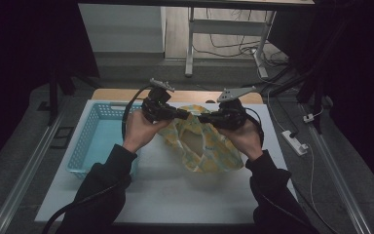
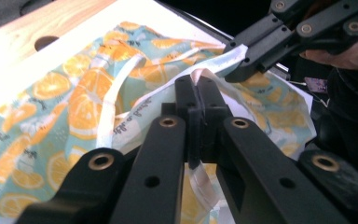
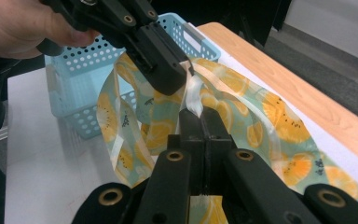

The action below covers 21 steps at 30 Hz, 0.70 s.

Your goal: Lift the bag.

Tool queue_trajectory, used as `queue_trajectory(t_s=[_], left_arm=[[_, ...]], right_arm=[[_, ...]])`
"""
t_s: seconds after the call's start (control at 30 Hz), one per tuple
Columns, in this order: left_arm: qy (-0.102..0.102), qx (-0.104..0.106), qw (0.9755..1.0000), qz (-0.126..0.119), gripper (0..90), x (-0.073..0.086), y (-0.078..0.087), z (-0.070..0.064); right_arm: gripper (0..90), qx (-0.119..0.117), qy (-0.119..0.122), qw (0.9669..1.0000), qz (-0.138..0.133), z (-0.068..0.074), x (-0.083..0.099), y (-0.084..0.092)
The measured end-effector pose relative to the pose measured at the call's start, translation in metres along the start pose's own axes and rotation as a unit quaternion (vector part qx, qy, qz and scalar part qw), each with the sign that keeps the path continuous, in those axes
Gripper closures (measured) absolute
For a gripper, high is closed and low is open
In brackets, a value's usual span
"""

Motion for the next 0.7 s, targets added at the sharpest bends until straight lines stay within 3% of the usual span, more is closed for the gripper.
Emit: queue_trajectory(t_s=[0.47,0.7], left_arm=[[-0.003,-0.012,0.9989,-0.044,89.3,-0.042,0.034,0.004],[-0.005,-0.023,0.9970,-0.074,89.4,-0.058,0.053,0.001]], right_arm=[[90.0,0.015,0.019,0.9992,-0.031,0.002,-0.045,0.026],[90.0,0.023,0.026,0.9983,-0.046,0.002,-0.068,0.041]])
Point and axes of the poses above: each handheld gripper's, and its own axes: y roughly backward along the jaws, x roughly out of its underside, z roughly to its left, the point moved 3 cm from there along -y, roughly forward along the jaws, and after that the axes turned 5 degrees about -y, right-handed, at the moved point
